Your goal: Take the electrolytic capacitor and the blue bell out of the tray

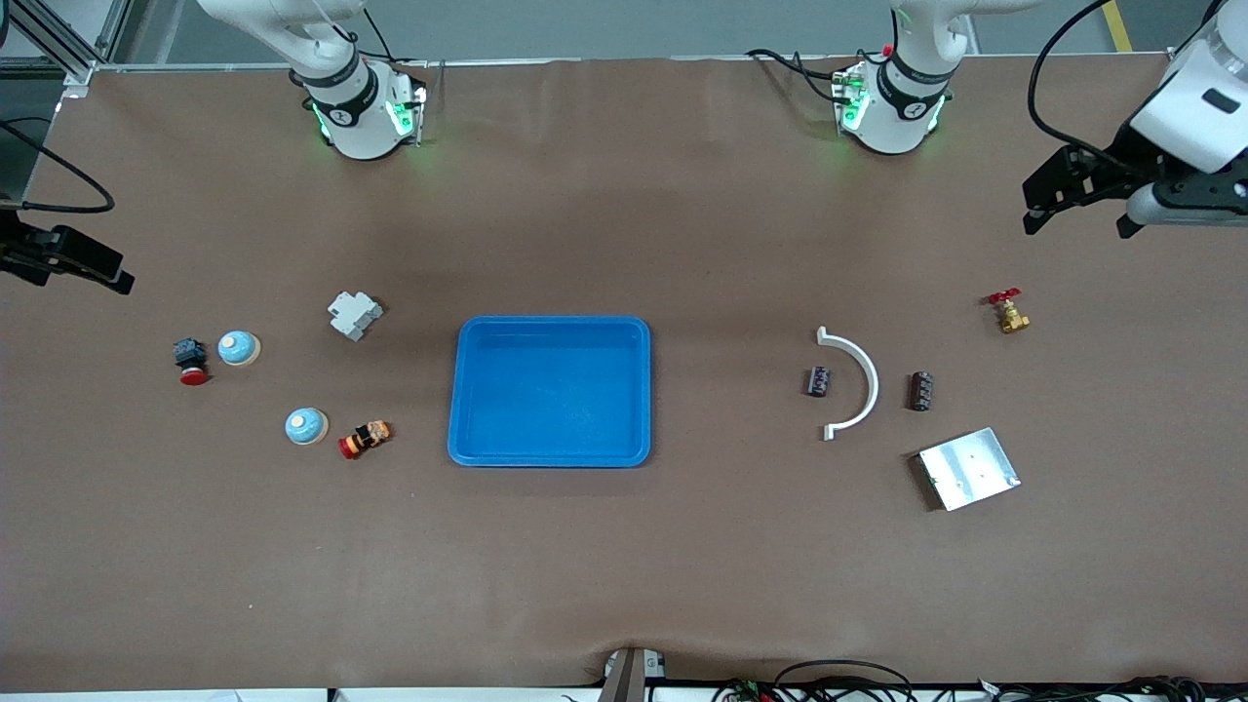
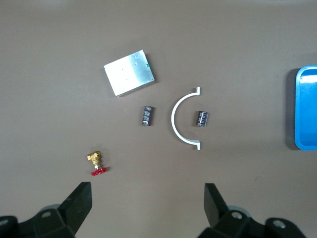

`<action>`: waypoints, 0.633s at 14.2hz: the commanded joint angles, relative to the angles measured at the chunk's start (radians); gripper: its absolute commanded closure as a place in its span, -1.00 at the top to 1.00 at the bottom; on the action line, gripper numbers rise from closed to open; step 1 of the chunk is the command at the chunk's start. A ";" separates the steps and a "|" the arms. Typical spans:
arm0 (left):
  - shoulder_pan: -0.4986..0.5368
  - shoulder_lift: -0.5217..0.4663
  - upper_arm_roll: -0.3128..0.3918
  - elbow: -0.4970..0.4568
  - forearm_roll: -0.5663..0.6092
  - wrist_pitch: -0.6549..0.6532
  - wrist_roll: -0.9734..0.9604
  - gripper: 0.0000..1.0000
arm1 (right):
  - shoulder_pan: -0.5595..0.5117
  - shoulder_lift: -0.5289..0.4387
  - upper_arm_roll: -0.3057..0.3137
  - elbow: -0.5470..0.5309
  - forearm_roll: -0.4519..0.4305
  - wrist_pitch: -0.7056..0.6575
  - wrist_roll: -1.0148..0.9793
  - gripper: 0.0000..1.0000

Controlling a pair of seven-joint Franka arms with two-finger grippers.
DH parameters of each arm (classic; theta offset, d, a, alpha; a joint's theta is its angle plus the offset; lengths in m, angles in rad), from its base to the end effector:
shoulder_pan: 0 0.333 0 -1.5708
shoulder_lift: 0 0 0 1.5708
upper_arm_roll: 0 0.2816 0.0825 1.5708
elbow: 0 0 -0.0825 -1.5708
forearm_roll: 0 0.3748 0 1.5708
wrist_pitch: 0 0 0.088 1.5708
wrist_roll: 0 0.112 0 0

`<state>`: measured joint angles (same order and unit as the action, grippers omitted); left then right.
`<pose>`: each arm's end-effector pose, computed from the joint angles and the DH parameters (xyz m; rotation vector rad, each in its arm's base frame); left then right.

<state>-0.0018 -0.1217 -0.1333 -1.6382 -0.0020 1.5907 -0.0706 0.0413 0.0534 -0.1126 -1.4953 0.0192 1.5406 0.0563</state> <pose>0.5086 -0.0735 0.6195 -3.1312 0.1005 -0.1163 0.5562 -0.0359 0.5880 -3.1220 0.1985 0.0120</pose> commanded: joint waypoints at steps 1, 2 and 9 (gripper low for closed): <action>-0.017 -0.016 0.008 -0.002 0.011 -0.015 0.011 1.00 | -0.006 0.003 0.004 0.014 -0.007 -0.002 -0.010 1.00; -0.024 -0.018 0.006 -0.002 0.011 -0.015 0.011 1.00 | -0.006 0.003 0.004 0.014 -0.007 -0.004 -0.010 1.00; -0.024 -0.016 0.006 0.003 0.010 -0.015 0.014 1.00 | -0.006 0.003 0.004 0.014 -0.007 -0.004 -0.010 1.00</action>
<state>-0.0191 -0.1278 -0.1333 -1.6388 -0.0020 1.5875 -0.0689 0.0413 0.0535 -0.1127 -1.4953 0.0192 1.5407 0.0563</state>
